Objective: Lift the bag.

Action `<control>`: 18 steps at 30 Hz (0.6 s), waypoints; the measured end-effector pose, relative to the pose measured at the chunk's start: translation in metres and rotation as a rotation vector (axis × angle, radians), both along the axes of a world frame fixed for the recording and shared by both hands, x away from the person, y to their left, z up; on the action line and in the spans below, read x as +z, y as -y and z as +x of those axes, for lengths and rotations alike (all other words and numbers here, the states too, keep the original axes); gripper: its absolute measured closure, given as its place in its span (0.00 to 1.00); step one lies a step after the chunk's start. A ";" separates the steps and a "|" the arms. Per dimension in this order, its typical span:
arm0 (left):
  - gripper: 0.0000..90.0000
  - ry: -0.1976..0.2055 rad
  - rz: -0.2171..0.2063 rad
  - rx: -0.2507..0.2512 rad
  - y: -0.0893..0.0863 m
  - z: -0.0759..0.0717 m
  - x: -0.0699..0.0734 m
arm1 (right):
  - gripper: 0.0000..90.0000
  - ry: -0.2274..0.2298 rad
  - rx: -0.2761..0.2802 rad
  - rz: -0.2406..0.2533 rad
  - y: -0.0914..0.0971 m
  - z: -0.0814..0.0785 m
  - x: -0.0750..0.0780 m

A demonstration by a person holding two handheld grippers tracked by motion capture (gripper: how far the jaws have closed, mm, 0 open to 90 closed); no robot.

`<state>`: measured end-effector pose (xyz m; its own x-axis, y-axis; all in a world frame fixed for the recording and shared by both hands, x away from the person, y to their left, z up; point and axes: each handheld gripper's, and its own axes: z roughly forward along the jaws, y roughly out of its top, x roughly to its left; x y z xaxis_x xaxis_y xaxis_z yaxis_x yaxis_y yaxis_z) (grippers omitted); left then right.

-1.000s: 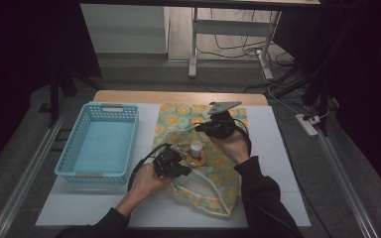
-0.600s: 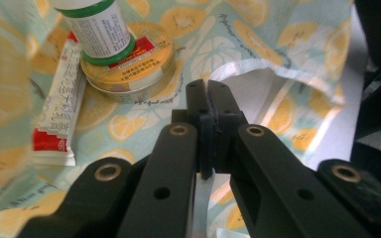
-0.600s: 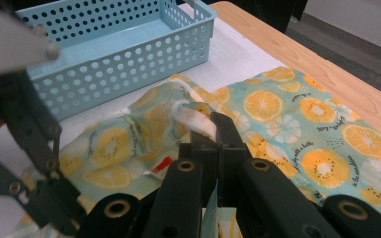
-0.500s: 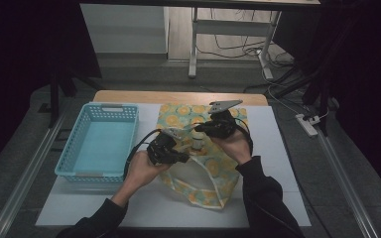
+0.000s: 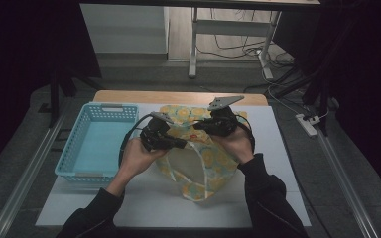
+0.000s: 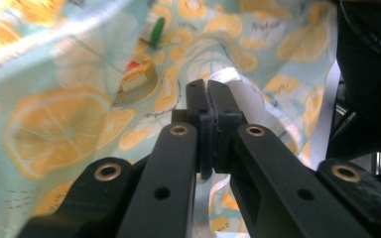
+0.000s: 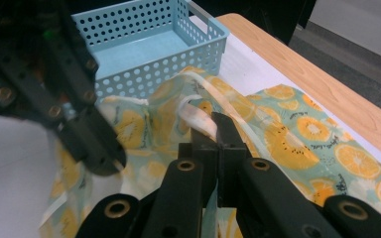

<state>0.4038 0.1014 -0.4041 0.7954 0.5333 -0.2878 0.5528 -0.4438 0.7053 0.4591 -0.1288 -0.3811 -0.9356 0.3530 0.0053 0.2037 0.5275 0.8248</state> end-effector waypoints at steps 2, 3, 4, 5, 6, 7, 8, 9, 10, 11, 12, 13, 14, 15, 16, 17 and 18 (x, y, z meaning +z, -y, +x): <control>1.00 0.008 -0.005 0.007 -0.003 0.002 0.006 | 1.00 0.003 0.002 -0.006 -0.001 -0.002 0.004; 1.00 0.010 -0.010 0.009 -0.004 0.003 0.009 | 1.00 0.005 0.004 -0.008 -0.001 -0.002 0.006; 1.00 0.013 -0.016 0.009 -0.005 0.004 0.012 | 1.00 0.007 0.005 -0.010 -0.002 -0.003 0.007; 1.00 0.016 -0.020 0.010 -0.006 0.005 0.014 | 1.00 0.007 0.007 -0.010 -0.002 -0.003 0.009; 1.00 0.021 -0.020 0.011 -0.007 0.006 0.017 | 1.00 0.010 0.010 -0.010 -0.002 -0.004 0.011; 1.00 0.026 -0.024 0.013 -0.008 0.007 0.020 | 1.00 0.011 0.010 -0.012 -0.003 -0.004 0.012; 1.00 0.031 -0.029 0.015 -0.008 0.008 0.023 | 1.00 0.011 0.011 -0.012 -0.003 -0.005 0.014; 1.00 0.035 -0.033 0.019 -0.009 0.008 0.026 | 1.00 0.010 0.012 -0.010 -0.003 -0.005 0.015; 1.00 0.042 -0.031 0.019 -0.010 0.009 0.030 | 1.00 0.013 0.012 -0.011 -0.002 -0.005 0.017; 1.00 0.049 -0.030 0.021 -0.010 0.010 0.033 | 1.00 0.015 0.013 -0.011 -0.002 -0.005 0.019; 1.00 0.054 -0.033 0.021 -0.011 0.011 0.036 | 1.00 0.014 0.014 -0.010 -0.002 -0.006 0.020; 1.00 0.058 -0.035 0.022 -0.011 0.012 0.039 | 1.00 0.014 0.016 -0.007 -0.002 -0.006 0.022; 1.00 0.063 -0.037 0.026 -0.011 0.013 0.043 | 1.00 0.017 0.017 -0.005 -0.003 -0.006 0.024; 1.00 0.069 -0.042 0.026 -0.012 0.013 0.046 | 1.00 0.017 0.019 -0.007 -0.003 -0.007 0.026; 1.00 0.072 -0.052 0.026 -0.012 0.014 0.049 | 1.00 0.017 0.020 -0.003 -0.003 -0.007 0.028; 1.00 0.076 -0.056 0.027 -0.013 0.015 0.052 | 1.00 0.018 0.020 0.001 -0.004 -0.007 0.030; 1.00 0.082 -0.057 0.030 -0.014 0.016 0.056 | 1.00 0.019 0.021 0.003 -0.004 -0.007 0.032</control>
